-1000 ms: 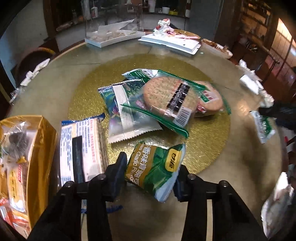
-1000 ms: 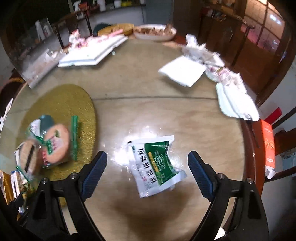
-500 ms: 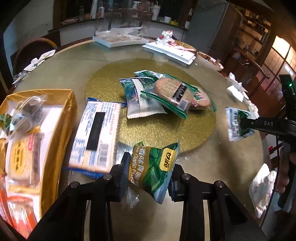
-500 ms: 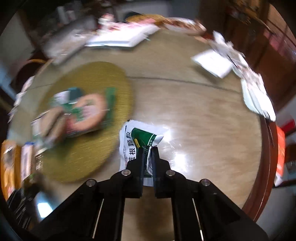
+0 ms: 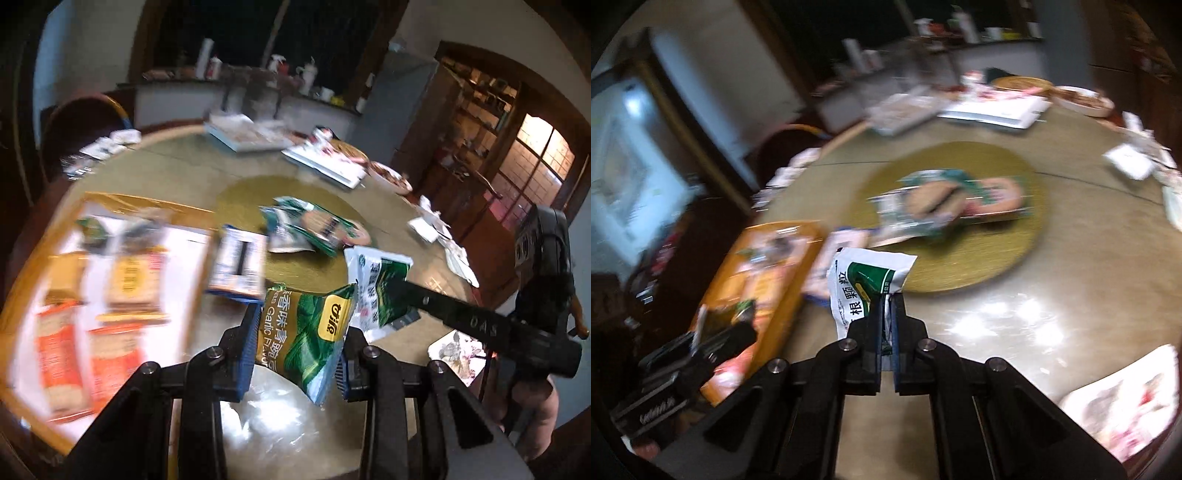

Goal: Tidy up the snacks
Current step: 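Carry both bags over the cardboard tray and open both tools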

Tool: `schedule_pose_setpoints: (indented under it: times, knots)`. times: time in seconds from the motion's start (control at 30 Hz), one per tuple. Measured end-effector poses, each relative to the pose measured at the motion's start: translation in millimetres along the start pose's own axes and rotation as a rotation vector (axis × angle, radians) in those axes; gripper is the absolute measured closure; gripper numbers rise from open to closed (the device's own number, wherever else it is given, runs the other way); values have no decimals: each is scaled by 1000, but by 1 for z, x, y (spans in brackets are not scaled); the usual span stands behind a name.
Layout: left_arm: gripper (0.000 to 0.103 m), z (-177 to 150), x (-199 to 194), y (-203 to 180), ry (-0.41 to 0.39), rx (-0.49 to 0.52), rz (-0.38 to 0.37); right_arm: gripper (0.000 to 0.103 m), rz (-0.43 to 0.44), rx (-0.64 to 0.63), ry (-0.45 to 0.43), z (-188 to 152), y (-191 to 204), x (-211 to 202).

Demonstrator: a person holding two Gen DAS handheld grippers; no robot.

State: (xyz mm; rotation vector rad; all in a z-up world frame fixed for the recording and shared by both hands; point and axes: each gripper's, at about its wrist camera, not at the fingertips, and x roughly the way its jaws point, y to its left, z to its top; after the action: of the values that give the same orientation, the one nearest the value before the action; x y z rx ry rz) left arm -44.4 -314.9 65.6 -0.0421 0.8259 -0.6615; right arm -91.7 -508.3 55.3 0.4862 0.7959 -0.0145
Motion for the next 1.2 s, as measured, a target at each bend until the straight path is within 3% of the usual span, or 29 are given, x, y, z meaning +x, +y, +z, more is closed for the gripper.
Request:
schedule_pose_setpoints:
  times: [0.13,0.27,0.37,0.6,0.83,0.93,0.97,1.03,1.07,1.1,1.2]
  knots:
    - [69,-4,-25,38,-25,-43,91,98,128,-34,22,-7,39,20]
    - [69,-6,-34,80,-37,-92,192,98,175,-70,70,-9,75,58]
    - [68,-7,-32,108,-26,-131,225,98,212,-83,128,-6,99,95]
    - [68,-19,-14,139,10,-144,307,98,148,-197,147,-11,151,137]
    - [67,-25,-5,156,42,-164,323,98,85,-227,180,-19,154,160]
    - [52,-28,-3,159,43,-170,340,95,87,-210,191,-22,153,164]
    - [41,-29,-4,158,37,-167,346,93,90,-205,189,-23,153,162]
    - [31,-28,-10,154,6,-169,353,84,85,-203,170,-23,152,154]
    - [21,-27,-14,152,-16,-175,357,69,88,-205,159,-23,154,152]
    - [20,-25,-17,151,-38,-180,360,54,82,-202,131,-23,153,144]
    - [20,-21,-31,145,-87,-196,356,35,76,-200,43,-20,146,119]
